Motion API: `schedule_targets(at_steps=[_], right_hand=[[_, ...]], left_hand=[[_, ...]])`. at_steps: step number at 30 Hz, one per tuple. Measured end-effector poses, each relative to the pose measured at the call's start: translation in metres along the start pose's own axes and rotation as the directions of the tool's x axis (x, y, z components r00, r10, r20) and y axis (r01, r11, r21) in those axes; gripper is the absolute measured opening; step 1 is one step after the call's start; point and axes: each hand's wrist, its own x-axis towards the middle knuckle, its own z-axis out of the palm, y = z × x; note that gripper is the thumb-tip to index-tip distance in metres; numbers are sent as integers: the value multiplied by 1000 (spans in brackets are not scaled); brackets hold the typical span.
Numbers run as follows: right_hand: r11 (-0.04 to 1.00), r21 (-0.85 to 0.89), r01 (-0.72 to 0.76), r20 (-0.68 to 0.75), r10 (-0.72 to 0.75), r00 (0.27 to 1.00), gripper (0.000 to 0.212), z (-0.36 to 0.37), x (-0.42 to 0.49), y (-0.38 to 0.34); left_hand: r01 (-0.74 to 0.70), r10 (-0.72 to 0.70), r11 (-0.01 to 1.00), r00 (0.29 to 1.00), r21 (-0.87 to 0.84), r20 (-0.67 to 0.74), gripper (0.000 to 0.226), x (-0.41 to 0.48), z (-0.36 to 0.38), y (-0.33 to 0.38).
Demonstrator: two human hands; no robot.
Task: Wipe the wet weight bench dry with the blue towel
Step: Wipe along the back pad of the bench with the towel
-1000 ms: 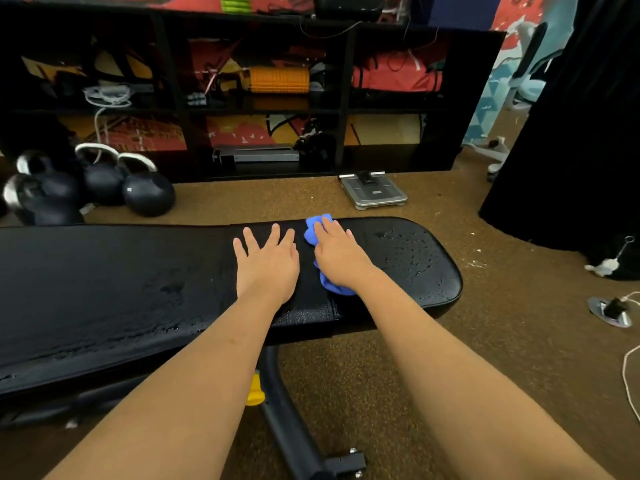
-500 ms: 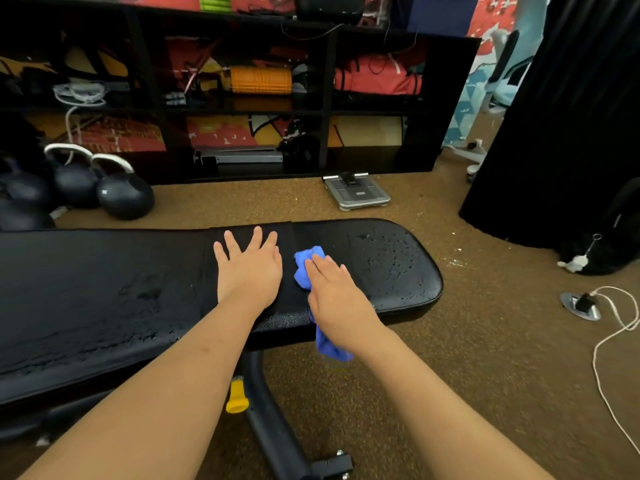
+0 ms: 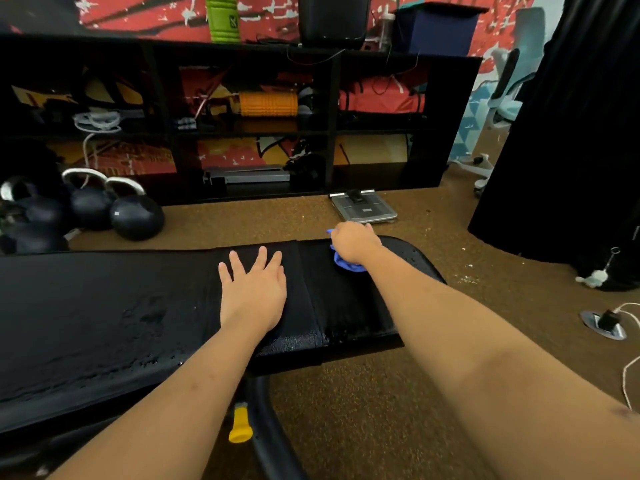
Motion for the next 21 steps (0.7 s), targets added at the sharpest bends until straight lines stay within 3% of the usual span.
schedule_targets(at_steps=[3, 8, 11, 14, 17, 21], right_hand=[[995, -39, -90, 52, 92, 994, 19, -3, 7, 20], [991, -109, 79, 24, -77, 997, 31, -4, 13, -39], [986, -12, 166, -15, -167, 986, 31, 0, 14, -70], [985, 62, 159, -11, -159, 987, 30, 4, 19, -55], [994, -3, 106, 35, -105, 994, 26, 3, 27, -3], [988, -48, -148, 69, 152, 986, 30, 2, 31, 80]], left_hand=[[-4, 4, 1000, 1000, 1, -4, 53, 1, 0, 1], [1, -1, 1000, 1000, -1, 28, 54, 6, -1, 1], [7, -7, 1000, 999, -6, 45, 56, 9, 0, 1], [4, -4, 1000, 999, 3, 50, 57, 13, 2, 0], [4, -4, 1000, 1000, -5, 30, 57, 12, 4, -2], [-5, 5, 1000, 1000, -14, 16, 57, 13, 5, -2]])
